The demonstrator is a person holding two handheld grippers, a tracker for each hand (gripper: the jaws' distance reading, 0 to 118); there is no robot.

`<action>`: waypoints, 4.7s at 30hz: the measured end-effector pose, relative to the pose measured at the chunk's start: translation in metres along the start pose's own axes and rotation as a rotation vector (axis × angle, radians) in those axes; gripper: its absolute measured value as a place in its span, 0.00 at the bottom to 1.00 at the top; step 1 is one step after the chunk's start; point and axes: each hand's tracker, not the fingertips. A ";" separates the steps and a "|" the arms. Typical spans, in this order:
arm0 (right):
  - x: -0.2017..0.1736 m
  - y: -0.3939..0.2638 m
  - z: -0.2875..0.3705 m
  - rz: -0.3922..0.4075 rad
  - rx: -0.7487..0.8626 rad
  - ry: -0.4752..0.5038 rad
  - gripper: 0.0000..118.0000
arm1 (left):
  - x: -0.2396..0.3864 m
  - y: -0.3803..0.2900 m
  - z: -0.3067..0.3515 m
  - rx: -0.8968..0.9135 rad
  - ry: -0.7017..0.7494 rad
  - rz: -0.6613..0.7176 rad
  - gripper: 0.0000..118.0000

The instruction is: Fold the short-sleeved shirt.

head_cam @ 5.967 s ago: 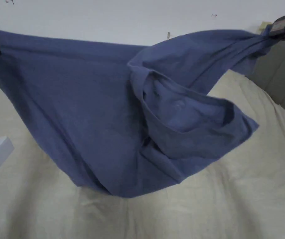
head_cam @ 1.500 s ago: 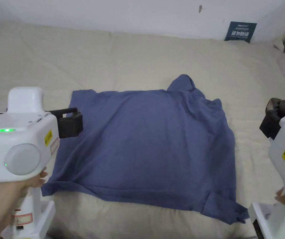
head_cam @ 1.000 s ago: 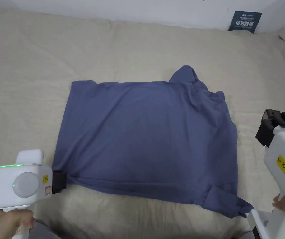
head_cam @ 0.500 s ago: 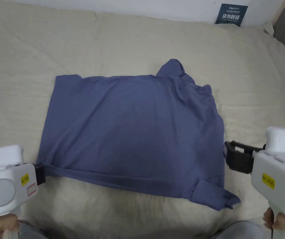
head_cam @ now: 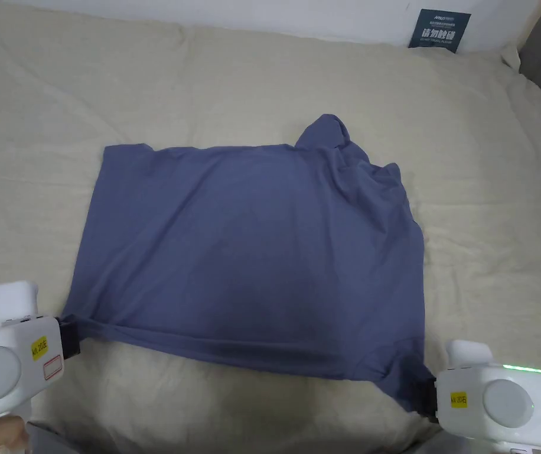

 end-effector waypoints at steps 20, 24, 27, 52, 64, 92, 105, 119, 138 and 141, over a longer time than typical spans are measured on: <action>-0.011 0.181 0.087 -0.043 0.382 -0.018 0.00 | 0.018 0.119 -0.021 0.118 -0.052 0.109 0.05; -0.029 0.234 0.056 -0.019 0.382 -0.072 0.00 | 0.021 0.153 -0.059 0.100 -0.047 0.146 0.05; -0.039 0.266 0.028 0.008 0.344 -0.091 0.00 | 0.025 0.171 -0.088 0.071 -0.010 0.151 0.05; -0.049 0.120 0.170 0.085 0.945 0.034 0.70 | 0.069 0.114 0.056 0.662 0.087 -0.250 0.83; -0.084 0.048 0.189 0.063 0.996 0.079 0.00 | 0.082 0.053 0.090 0.679 -0.034 -0.215 0.00; -0.077 0.082 0.113 0.091 0.760 0.044 0.00 | 0.007 0.130 -0.137 -0.246 0.176 -0.070 0.91; -0.057 0.131 0.089 0.066 0.592 -0.024 0.11 | 0.020 0.129 -0.113 -0.202 0.062 -0.014 0.05; -0.007 0.206 -0.056 -0.026 0.074 -0.093 0.80 | 0.024 0.137 -0.087 -0.110 0.039 -0.046 0.05; 0.028 0.186 0.038 -0.186 0.136 0.173 0.04 | 0.010 0.141 -0.064 -0.099 -0.013 0.024 0.05; 0.030 0.159 0.072 -0.160 0.178 0.187 0.04 | 0.001 0.136 -0.039 -0.073 -0.030 0.032 0.05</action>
